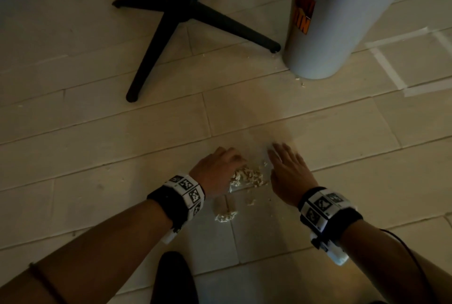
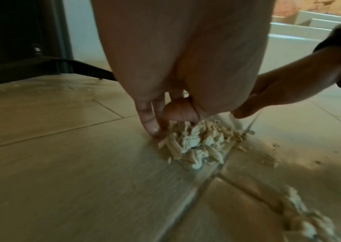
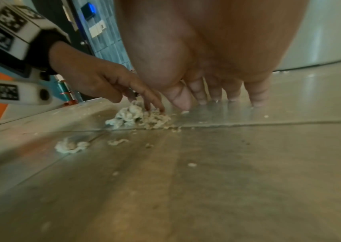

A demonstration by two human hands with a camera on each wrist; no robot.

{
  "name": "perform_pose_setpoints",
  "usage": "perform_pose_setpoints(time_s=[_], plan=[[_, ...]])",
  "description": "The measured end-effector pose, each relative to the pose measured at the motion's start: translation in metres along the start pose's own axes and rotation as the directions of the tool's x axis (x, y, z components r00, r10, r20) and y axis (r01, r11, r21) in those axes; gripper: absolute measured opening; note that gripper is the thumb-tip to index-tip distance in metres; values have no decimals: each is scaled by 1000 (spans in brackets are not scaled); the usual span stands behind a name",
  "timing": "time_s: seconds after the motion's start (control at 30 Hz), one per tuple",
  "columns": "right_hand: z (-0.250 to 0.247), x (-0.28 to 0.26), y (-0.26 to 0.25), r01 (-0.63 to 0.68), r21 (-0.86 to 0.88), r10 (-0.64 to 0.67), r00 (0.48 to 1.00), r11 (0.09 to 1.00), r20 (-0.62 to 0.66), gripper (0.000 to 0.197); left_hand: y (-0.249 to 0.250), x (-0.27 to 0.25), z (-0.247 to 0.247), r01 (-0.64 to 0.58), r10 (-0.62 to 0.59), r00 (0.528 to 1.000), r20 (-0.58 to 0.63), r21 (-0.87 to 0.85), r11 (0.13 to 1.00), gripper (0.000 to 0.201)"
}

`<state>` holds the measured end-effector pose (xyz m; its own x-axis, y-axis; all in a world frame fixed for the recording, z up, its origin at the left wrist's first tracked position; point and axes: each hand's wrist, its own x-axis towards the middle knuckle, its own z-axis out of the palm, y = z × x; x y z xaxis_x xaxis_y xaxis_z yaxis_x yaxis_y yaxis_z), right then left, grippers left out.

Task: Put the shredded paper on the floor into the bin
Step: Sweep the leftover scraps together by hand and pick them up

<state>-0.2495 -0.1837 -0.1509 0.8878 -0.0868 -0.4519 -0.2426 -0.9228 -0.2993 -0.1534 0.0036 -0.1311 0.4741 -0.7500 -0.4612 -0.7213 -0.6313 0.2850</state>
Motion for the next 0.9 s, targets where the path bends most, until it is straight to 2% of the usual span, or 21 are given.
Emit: perform_pose_setpoints(time_s=[0.07, 0.1, 0.17, 0.2, 0.27, 0.37, 0.6, 0.77, 0.9], plan=[[5, -12, -9, 37, 1, -37, 999, 999, -12, 58, 0, -6, 7, 14, -15, 999, -32, -27, 1000, 68], [6, -17, -13, 38, 2, -38, 999, 999, -32, 55, -3, -9, 10, 76, -82, 994, -76, -77, 994, 67], [7, -23, -18, 10, 27, -8, 998, 1000, -66, 50, -12, -17, 15, 245, -276, 950, -144, -204, 948, 66], [7, -25, -19, -6, 49, 9, 998, 999, -67, 49, -14, -22, 17, 308, -349, 926, -143, -249, 918, 66], [9, -26, -20, -29, 99, 33, 999, 995, -39, 51, -11, -30, 22, 369, -406, 912, -57, -318, 873, 69], [9, -21, -21, -53, 174, 54, 999, 983, 1, 55, 4, -31, 26, 363, -385, 923, 21, -383, 850, 78], [5, -8, -25, -42, 348, 47, 999, 937, -8, 38, 31, -7, 29, 308, -343, 939, -41, -347, 886, 85], [-10, -9, -20, -111, 471, 125, 992, 875, 1, 34, 45, 4, 30, 271, -306, 942, -138, -226, 936, 78], [-11, -11, -6, -104, 482, 180, 977, 870, -113, 41, 48, 12, 29, 239, -248, 951, -182, -73, 968, 82]])
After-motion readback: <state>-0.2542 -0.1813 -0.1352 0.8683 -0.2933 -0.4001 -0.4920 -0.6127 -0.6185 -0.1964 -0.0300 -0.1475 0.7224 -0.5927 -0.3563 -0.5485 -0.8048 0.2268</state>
